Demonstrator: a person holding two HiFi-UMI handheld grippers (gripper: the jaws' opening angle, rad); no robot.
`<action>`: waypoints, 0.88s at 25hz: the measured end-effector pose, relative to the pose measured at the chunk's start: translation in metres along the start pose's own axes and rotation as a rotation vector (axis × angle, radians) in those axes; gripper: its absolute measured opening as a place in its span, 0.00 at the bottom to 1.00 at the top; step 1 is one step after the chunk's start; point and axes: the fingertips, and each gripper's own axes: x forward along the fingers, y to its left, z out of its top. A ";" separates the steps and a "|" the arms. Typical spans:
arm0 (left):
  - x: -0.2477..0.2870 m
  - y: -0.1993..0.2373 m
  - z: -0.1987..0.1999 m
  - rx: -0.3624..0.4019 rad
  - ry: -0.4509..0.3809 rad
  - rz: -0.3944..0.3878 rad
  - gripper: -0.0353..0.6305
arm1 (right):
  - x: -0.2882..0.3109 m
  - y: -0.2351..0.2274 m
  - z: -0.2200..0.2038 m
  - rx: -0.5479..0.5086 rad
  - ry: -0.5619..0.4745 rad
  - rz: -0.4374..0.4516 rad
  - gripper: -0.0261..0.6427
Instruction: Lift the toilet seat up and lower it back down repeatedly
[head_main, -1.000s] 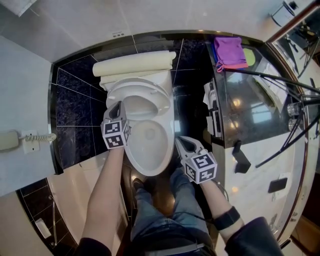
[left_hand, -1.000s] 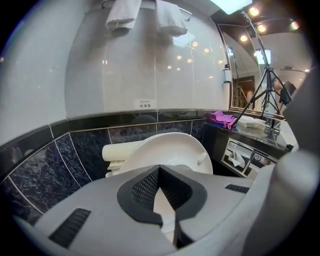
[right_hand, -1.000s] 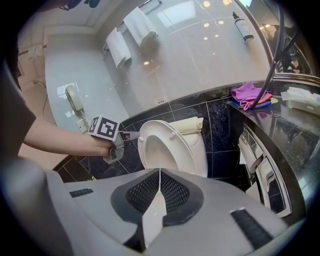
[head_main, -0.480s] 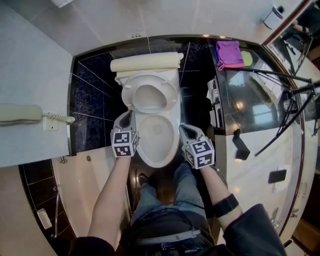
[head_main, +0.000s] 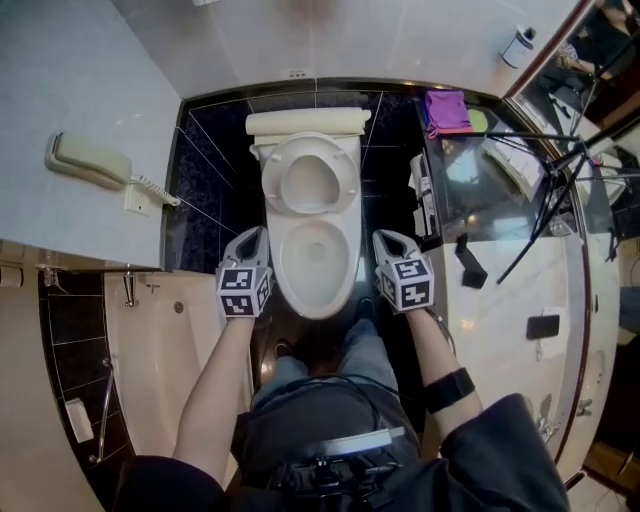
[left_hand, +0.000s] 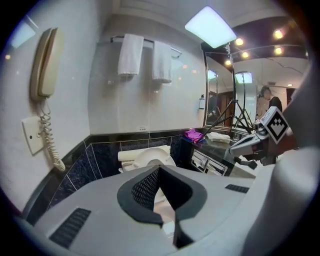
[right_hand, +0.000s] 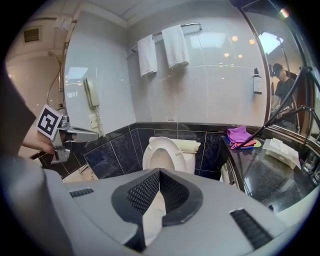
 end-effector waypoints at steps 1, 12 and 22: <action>-0.011 0.000 -0.001 -0.001 -0.003 -0.004 0.05 | -0.007 0.002 -0.001 0.001 -0.002 -0.006 0.07; -0.093 0.013 -0.008 -0.018 -0.062 -0.017 0.05 | -0.053 0.036 -0.011 -0.012 -0.011 -0.043 0.07; -0.126 0.004 -0.022 -0.021 -0.072 -0.032 0.05 | -0.083 0.047 -0.035 0.000 -0.012 -0.061 0.07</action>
